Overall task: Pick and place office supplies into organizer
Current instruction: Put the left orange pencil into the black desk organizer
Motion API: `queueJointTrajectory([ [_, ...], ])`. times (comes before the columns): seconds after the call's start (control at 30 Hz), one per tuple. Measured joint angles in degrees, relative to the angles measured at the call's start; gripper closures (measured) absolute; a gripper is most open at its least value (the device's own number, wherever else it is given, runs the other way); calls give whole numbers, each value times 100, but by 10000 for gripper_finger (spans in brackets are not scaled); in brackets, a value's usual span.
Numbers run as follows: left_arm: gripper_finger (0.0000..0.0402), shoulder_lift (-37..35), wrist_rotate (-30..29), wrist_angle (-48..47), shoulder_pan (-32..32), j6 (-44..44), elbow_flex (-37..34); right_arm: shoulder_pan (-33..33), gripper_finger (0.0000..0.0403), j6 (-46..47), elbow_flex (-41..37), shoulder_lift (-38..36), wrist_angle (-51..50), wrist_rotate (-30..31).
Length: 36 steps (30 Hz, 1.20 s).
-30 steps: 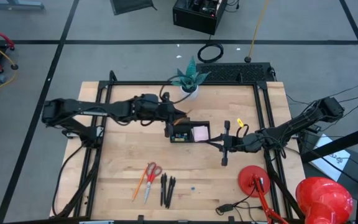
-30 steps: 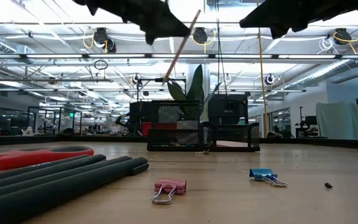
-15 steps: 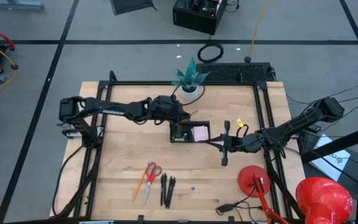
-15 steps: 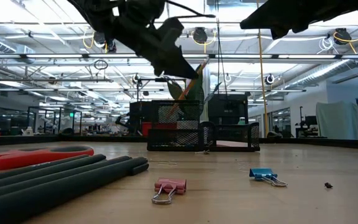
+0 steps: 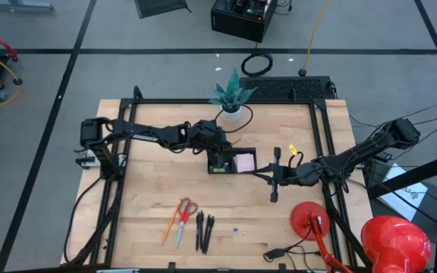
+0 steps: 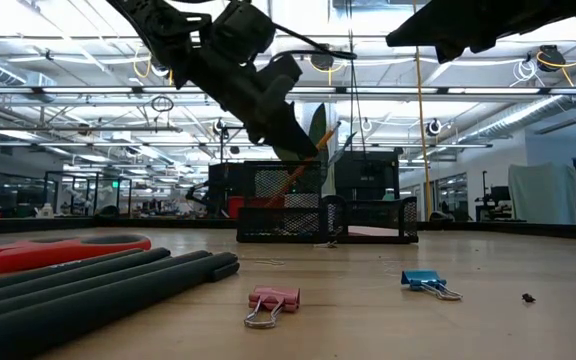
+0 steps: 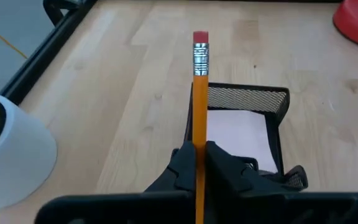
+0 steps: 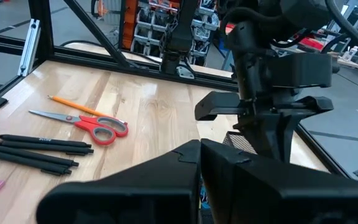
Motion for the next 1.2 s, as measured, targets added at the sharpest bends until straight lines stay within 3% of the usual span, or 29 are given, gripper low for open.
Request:
queueJointTrajectory([
  [1.0, 368, -4, 1, -446, 4, 2, 3, 0, 399, 22, 0, 0, 26, 2],
  [1.2, 329, -4, 163, -490, 11, -70, 2, 0, 399, 22, 0, 0, 26, -2],
])
